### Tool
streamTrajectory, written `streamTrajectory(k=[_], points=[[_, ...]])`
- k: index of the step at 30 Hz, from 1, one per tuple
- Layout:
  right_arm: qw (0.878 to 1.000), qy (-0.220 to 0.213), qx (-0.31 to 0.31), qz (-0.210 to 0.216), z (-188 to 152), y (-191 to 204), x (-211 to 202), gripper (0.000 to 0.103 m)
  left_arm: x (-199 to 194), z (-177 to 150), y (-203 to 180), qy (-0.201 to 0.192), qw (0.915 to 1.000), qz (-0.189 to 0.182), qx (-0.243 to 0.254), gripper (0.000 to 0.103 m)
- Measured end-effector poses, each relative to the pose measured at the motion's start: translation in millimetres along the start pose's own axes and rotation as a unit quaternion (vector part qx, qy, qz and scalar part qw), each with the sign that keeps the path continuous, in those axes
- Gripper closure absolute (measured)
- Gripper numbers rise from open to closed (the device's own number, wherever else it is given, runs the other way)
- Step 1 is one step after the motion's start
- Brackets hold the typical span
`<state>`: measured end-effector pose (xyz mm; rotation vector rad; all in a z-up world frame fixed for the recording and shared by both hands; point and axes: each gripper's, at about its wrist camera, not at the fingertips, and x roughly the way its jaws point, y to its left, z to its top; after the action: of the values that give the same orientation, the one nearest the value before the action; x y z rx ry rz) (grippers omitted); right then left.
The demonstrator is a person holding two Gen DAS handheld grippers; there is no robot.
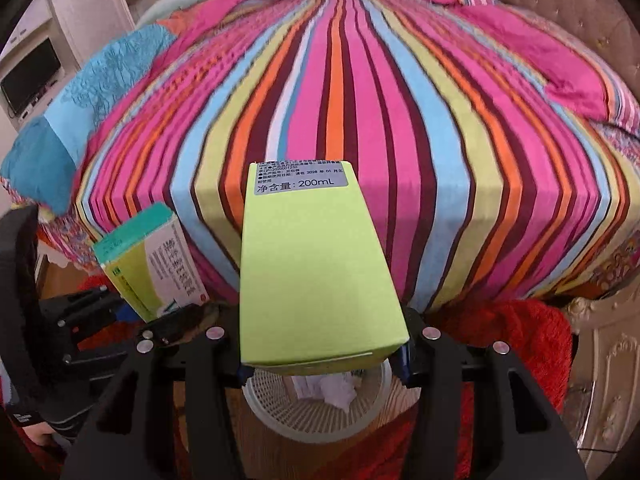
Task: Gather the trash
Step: 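Carry the medicine box and lime-green box over the white wastebasket with both tools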
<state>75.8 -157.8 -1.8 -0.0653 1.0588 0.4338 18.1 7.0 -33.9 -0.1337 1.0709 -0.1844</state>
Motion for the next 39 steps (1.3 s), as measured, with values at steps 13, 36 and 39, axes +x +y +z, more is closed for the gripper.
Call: streamTrajectory(k=[13, 36, 39], points=[[0.987, 0.147, 0.063, 0.026, -32.3, -20.2, 63.9, 0.054, 46.7, -16.6, 2.9, 0.098, 0.9951, -0.011, -0.012, 0.074], [0.946, 0.307, 0.097, 0.023, -67.9, -33.7, 130.1, 0.054, 116.5, -41.3, 16.8, 0.256, 0.9652, -0.027, -0.045, 0.074], [0.942, 0.321, 0.098, 0.023, -66.3, -29.5, 138.4, 0.054, 124.3, -42.9, 14.5, 0.275, 0.9603, -0.022, -0.045, 0.074]])
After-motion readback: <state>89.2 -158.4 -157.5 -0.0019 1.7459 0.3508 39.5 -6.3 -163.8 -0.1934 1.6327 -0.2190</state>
